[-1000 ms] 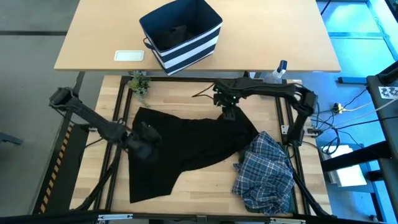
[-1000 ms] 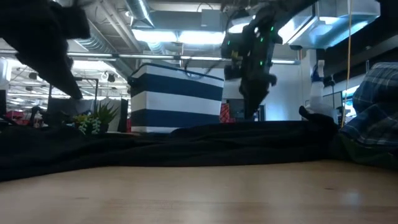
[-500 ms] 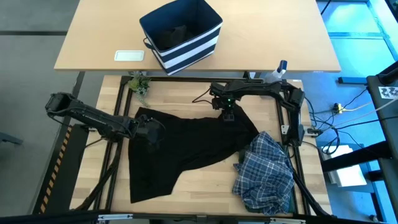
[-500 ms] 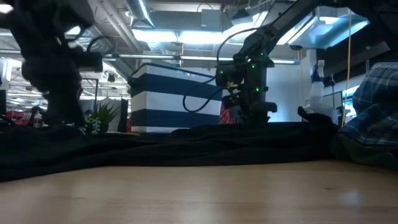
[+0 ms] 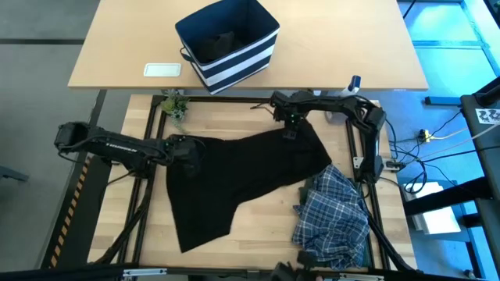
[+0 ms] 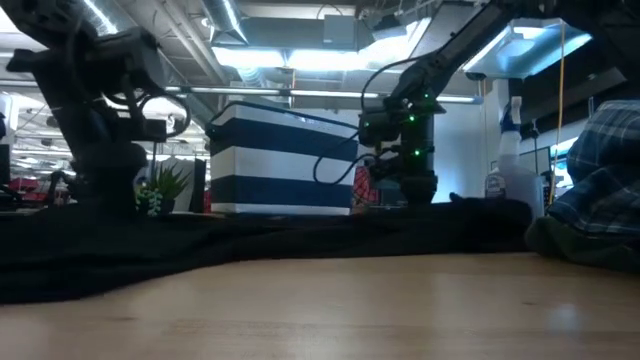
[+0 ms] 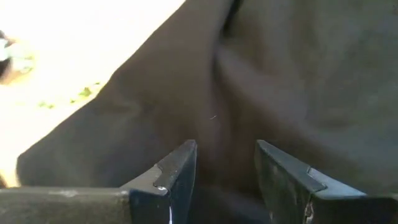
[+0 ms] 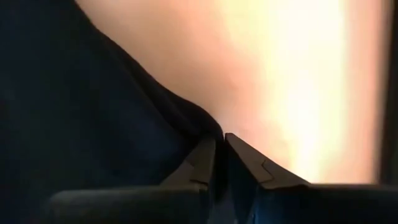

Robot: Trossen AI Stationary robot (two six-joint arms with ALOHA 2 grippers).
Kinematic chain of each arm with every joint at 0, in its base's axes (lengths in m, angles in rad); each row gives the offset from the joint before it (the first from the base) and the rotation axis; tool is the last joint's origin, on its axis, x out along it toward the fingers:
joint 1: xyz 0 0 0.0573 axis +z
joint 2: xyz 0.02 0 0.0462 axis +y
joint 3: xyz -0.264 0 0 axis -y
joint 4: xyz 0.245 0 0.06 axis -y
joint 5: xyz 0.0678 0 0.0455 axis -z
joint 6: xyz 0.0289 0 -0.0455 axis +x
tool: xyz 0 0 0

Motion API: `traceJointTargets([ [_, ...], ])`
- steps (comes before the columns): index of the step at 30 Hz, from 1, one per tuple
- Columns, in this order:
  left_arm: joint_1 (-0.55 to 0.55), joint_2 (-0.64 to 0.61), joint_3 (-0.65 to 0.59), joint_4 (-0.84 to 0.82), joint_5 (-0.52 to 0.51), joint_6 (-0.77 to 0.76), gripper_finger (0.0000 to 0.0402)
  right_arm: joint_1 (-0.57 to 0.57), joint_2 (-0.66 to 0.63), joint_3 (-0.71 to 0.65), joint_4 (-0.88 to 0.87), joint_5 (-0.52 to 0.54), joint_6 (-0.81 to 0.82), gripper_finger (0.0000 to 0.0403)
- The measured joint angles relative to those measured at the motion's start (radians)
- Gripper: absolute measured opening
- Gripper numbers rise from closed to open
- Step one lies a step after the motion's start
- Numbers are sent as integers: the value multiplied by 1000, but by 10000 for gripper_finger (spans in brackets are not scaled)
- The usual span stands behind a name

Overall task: Fold Laundry from Bin
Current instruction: Fold the black shirt

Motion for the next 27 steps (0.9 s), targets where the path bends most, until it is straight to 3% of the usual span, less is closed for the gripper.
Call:
traceJointTargets([
  [4, 61, 0, 0, -29, 2, -7, 158, -45, 0, 0, -3, 58, 50, 28],
  [12, 146, -1, 0, -84, 17, -33, 158, -92, 0, 0, -8, 62, 72, 7],
  [21, 161, -66, 0, 138, -10, 71, 158, -90, -6, 0, -2, 62, 50, 46],
  [27, 251, -123, 0, 101, -43, 54, 158, -90, -6, 0, -5, 54, 50, 53],
])
